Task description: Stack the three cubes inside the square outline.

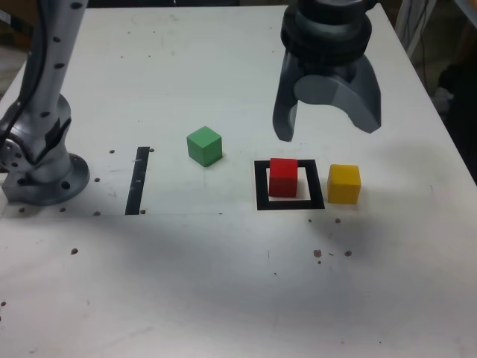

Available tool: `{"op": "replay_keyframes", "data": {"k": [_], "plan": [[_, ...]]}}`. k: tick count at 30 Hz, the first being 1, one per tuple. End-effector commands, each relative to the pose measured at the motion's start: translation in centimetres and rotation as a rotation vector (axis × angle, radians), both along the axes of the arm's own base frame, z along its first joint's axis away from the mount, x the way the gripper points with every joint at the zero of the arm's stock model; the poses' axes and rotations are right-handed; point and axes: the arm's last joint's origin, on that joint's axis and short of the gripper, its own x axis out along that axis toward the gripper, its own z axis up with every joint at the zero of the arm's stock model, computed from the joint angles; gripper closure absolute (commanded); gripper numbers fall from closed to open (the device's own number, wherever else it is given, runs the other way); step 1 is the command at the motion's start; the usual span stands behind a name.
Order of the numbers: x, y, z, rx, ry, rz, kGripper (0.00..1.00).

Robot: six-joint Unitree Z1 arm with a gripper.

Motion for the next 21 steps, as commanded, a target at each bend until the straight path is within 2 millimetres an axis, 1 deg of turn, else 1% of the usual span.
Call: {"op": "replay_keyframes", "data": {"k": [1,6,11,18,21], "plan": [[1.0,-0.3,-0.6,0.003,0.010,-0.010,0.01],[2.6,-0.7,-2.1,-0.001,0.031,-0.026,0.01],[3.4,-0.9,-3.3,0.002,0.055,-0.036,0.01],[4.2,-0.5,-5.2,-0.002,0.108,-0.037,0.01],[4.8,-0.2,-6.2,-0.002,0.119,-0.037,0.04]]}}
